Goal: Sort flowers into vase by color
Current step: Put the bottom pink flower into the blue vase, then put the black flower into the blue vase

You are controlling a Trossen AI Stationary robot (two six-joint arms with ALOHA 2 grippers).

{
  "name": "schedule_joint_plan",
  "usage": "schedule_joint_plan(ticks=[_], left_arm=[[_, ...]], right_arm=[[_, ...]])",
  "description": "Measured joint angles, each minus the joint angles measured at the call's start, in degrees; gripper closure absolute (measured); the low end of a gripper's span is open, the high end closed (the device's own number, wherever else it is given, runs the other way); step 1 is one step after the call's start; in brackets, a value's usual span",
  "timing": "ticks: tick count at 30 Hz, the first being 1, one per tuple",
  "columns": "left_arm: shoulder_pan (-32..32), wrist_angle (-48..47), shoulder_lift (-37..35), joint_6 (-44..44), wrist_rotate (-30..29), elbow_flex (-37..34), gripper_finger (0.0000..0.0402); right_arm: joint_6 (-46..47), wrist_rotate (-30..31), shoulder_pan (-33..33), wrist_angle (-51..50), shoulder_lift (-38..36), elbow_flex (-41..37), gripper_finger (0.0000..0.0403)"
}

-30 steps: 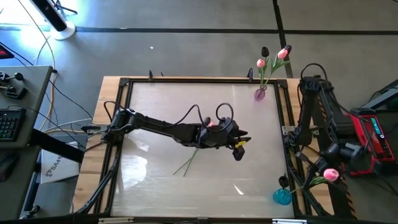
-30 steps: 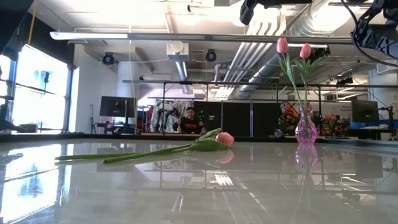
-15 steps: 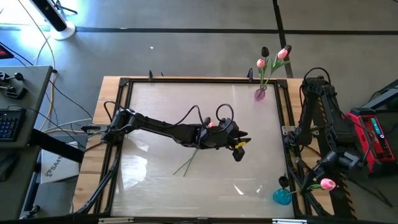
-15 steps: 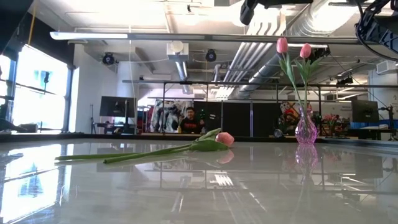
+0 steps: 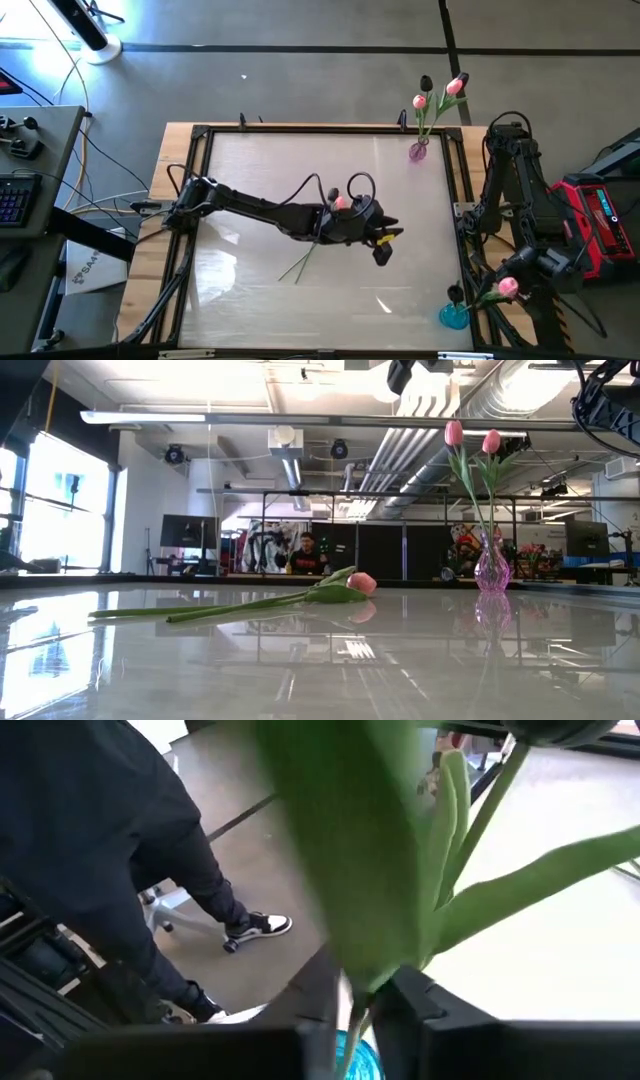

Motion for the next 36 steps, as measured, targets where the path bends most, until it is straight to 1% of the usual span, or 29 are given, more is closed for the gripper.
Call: schedule_joint_plan(ticks=[4, 8, 11, 13, 17, 19, 22, 24, 26, 28, 30, 32, 34, 36], left_arm=[[-0.68, 0.25, -0.04, 0.21, -0.04, 0.0, 0.0284], [-2.11, 0.99, 0.3, 3.38, -0.04, 0.07, 0.0282], [-3.14, 2.7, 1.43, 4.59, -0.06, 0.08, 0.0272], [-3.79, 3.54, 2.37, 4.61, -0.18, 0.09, 0.0262], [-4.7, 7.08, 4.51, 4.66, -0.31, 0.09, 0.0238], [-4.88, 8.97, 5.67, 4.56, -0.37, 0.09, 0.0226], [-5.06, 9.15, 6.98, 4.56, -1.06, 0.09, 0.0212], [-5.17, 5.41, 7.1, 1.5, -4.15, 0.07, 0.0207], [-5.09, -1.1, 6.69, -6.33, -7.59, 0.07, 0.0205], [-4.54, -10.3, 5.57, -14.89, -9.49, 0.07, 0.0205], [-3.62, -18.68, 4.4, -21.19, -9.22, 0.07, 0.0205], [-2.63, -27.01, 3.18, -25.71, -8.31, 0.07, 0.0205], [-1.32, -33.43, 2.52, -29.48, -6.04, 0.07, 0.0205], [0.17, -39.18, 2.45, -31.22, -2.4, 0.07, 0.0206]], right_arm=[[2.3, -0.36, -0.02, -0.32, 0.0, 0.0, 0.0301], [4.65, -1.49, 0.0, -0.46, -0.13, 0.09, 0.0236], [6.07, -2.56, 0.0, -0.69, -0.36, 1.01, 0.0194], [6.87, -2.88, -0.02, -1.13, -0.72, 2.16, 0.0174], [10.29, -2.99, 0.0, -6.07, -1.27, 6.04, 0.0155], [12.67, -2.77, 0.0, -10.31, -1.25, 8.46, 0.0154], [19.11, -2.1, -0.02, -17.6, -1.2, 11.92, 0.0157], [24.71, -2.16, -0.27, -22.0, -1.2, 14.03, 0.0162], [30.72, -2.49, -0.68, -26.01, -1.18, 16.05, 0.0169], [35.95, -2.64, -0.8, -29.03, -1.18, 18.0, 0.0176], [38.69, -2.64, -0.79, -30.61, -1.19, 19.79, 0.0184], [39.3, -2.56, -0.79, -30.92, -1.18, 21.31, 0.0192], [38.98, -1.64, -0.79, -30.75, -1.18, 22.72, 0.0199], [37.46, 0.95, -0.79, -30.8, -1.18, 23.87, 0.0206]])
